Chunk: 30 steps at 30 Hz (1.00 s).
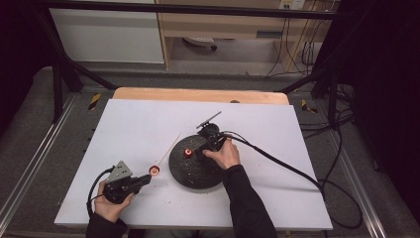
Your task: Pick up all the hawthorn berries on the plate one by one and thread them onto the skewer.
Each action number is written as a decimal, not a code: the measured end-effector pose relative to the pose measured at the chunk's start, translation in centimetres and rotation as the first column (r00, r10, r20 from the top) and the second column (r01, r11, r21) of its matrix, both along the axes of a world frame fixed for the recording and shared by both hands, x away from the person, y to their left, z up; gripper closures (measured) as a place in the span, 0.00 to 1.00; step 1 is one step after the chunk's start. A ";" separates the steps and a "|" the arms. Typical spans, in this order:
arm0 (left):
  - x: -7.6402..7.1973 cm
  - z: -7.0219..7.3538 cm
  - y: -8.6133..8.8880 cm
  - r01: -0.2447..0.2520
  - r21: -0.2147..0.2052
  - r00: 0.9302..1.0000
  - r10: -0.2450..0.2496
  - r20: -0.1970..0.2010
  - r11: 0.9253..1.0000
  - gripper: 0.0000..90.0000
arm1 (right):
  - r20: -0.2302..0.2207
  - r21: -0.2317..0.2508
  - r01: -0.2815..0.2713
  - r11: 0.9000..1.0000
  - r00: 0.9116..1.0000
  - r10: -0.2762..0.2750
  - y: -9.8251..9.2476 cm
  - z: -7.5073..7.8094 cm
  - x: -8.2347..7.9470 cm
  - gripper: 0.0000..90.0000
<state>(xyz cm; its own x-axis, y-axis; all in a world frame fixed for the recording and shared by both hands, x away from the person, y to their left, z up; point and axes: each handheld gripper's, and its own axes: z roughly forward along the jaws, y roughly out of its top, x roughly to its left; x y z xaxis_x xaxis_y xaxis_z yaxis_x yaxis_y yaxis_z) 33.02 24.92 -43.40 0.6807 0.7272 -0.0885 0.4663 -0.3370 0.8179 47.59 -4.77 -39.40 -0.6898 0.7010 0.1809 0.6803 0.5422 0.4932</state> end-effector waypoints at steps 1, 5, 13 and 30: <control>0.0 0.0 0.0 0.000 0.001 1.000 0.000 0.001 1.000 0.98 | 0.006 0.003 -0.001 1.000 1.000 0.001 -0.1 0.2 -0.1 0.68; -0.1 0.0 -0.2 0.004 0.003 1.000 -0.004 0.001 1.000 0.98 | 0.014 0.039 0.010 0.999 1.000 -0.010 -0.5 0.9 -0.8 0.68; -0.1 0.0 -0.5 0.006 0.002 1.000 -0.006 0.004 1.000 0.98 | 0.037 0.096 0.030 0.995 0.999 -0.034 -2.4 1.6 -2.0 0.68; -0.4 0.1 -1.2 0.012 -0.006 1.000 -0.012 0.017 1.000 0.98 | 0.112 0.327 0.102 0.940 0.983 -0.146 -5.7 0.4 -5.0 0.68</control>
<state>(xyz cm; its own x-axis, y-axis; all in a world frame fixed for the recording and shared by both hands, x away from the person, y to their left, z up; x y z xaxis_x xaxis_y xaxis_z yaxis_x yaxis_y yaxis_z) 32.62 23.76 -43.32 0.6906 0.7187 -0.0810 0.4481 -0.3374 0.8279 42.55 -10.52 -38.99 -0.6342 0.7031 0.3217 0.6488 0.2577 0.7160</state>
